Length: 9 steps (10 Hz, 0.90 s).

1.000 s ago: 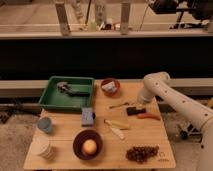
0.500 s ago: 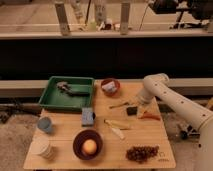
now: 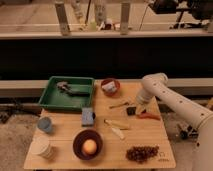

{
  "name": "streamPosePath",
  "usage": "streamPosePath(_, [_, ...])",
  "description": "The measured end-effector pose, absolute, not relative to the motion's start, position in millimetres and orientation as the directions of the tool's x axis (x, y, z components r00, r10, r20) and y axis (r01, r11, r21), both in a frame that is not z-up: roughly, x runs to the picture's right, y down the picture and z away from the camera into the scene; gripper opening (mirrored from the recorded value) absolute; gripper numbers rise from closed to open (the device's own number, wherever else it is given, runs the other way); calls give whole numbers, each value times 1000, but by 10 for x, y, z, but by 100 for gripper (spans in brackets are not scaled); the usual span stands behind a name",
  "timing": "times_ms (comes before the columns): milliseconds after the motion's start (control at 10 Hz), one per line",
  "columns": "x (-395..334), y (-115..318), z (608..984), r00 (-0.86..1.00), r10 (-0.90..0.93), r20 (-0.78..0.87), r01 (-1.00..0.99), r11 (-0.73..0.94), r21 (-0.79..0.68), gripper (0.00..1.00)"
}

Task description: Place eraser in red bowl

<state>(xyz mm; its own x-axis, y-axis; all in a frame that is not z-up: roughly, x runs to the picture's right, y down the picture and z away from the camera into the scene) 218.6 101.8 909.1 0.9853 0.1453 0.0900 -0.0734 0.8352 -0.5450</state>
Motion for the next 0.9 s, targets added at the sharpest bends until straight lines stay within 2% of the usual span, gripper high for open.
streamPosePath(200, [2213,982,9036,984,151,93,-77,837,-542,77])
streamPosePath(400, [2190,945,8999,984,151,90,-79,835,-544,61])
streamPosePath(500, [2178,968,9025,984,156,83,-85,832,-549,57])
streamPosePath(700, [2163,1005,9079,984,162,78,-93,829,-551,66])
streamPosePath(800, [2185,979,9041,983,164,81,-94,832,-546,67])
streamPosePath(900, [2198,951,9004,983,164,86,-92,835,-542,60])
